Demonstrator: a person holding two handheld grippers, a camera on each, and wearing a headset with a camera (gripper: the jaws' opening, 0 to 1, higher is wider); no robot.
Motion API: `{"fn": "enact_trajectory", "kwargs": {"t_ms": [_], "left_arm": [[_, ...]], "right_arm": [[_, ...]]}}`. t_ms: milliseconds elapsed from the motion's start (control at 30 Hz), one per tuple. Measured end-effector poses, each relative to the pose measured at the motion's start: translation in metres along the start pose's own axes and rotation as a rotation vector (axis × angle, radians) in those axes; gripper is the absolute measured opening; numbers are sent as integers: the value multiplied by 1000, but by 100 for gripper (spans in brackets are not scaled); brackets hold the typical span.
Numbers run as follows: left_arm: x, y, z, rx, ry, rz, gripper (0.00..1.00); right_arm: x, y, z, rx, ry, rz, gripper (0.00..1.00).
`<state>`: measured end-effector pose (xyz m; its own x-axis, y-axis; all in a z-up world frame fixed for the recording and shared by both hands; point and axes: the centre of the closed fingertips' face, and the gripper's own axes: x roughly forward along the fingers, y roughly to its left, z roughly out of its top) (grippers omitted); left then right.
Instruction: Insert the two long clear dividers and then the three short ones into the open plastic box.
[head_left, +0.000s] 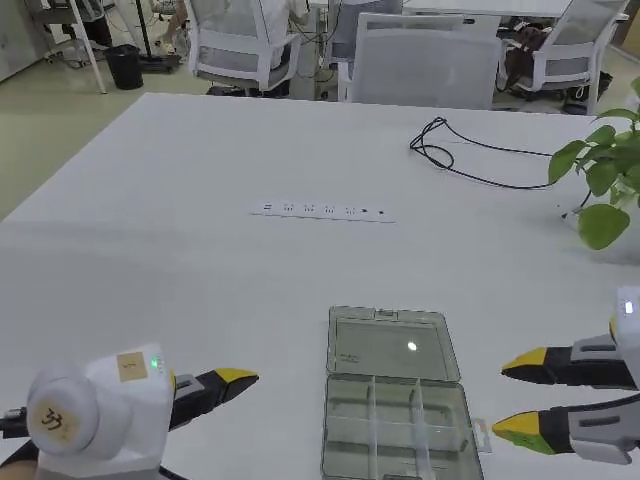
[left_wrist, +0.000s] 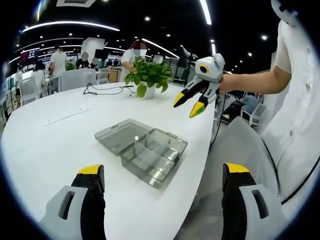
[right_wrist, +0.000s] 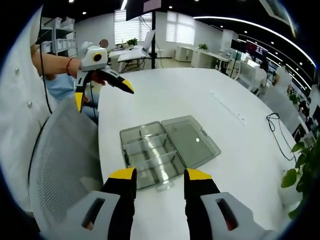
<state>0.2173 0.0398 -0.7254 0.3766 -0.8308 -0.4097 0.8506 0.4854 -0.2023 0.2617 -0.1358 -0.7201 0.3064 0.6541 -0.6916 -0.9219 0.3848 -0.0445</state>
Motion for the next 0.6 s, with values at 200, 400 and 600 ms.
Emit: {"fn": "enact_trajectory", "kwargs": {"t_ms": [200,400,600], "left_arm": [[2,0,-2,0,11,-2,100],[5,-2,-2,5,17,-12,100],[7,-5,-3,8,19,-23,100]], "right_arm": [[-10,0,-9,47,-28,-29,44],[-15,6,-19,82,-40,-31,51],[-18,13,-23,111,-42,-35,55]]}}
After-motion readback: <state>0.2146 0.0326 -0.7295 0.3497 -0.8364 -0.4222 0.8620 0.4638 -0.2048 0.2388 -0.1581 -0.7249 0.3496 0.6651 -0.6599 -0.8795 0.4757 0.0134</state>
